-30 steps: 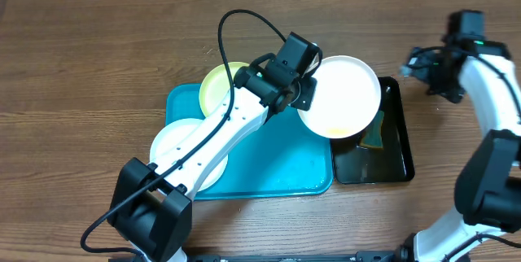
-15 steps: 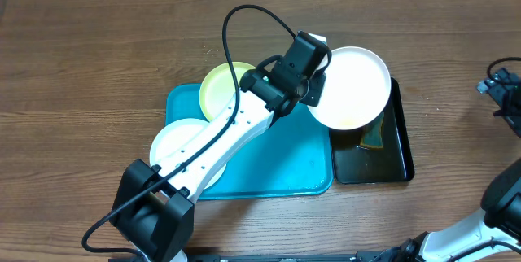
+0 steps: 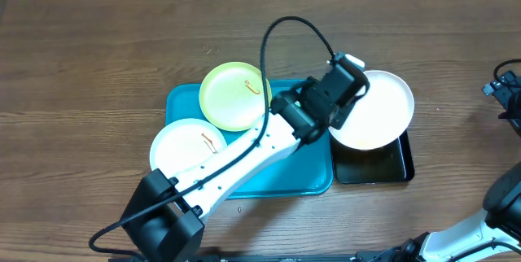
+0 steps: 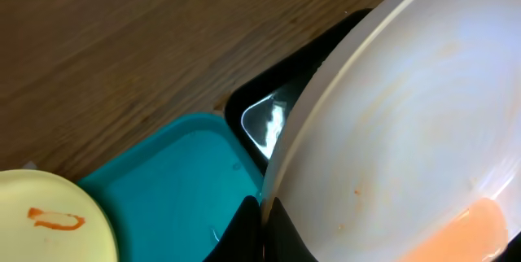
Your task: Clean dirty plates on tray and stack at the side
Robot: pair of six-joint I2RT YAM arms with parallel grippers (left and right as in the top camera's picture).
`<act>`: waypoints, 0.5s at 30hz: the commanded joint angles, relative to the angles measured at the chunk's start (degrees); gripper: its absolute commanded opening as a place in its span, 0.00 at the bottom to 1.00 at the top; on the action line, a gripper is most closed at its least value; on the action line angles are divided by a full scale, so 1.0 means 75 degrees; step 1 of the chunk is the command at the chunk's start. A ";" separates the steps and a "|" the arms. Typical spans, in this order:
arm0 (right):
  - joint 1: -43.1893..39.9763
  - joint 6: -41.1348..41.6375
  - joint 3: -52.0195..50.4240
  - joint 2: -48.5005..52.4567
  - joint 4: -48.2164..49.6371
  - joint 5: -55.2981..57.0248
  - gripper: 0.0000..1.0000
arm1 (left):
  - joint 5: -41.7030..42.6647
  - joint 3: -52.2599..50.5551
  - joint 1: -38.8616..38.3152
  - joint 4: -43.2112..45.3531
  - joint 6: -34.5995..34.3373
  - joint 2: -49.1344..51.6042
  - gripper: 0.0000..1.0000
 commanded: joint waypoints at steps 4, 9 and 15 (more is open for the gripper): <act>-0.0003 0.0026 0.0134 -0.0023 0.0035 0.0041 1.00 | -0.1929 0.0169 -0.0764 0.0055 0.0775 -0.0061 0.04; -0.0003 0.0026 0.0134 -0.0023 0.0032 0.0041 1.00 | -0.3666 0.0169 -0.1381 0.0309 0.1183 -0.0061 0.04; -0.0003 0.0023 0.0134 -0.0023 0.0035 0.0041 1.00 | -0.5132 0.0169 -0.2069 0.0962 0.2154 -0.0061 0.04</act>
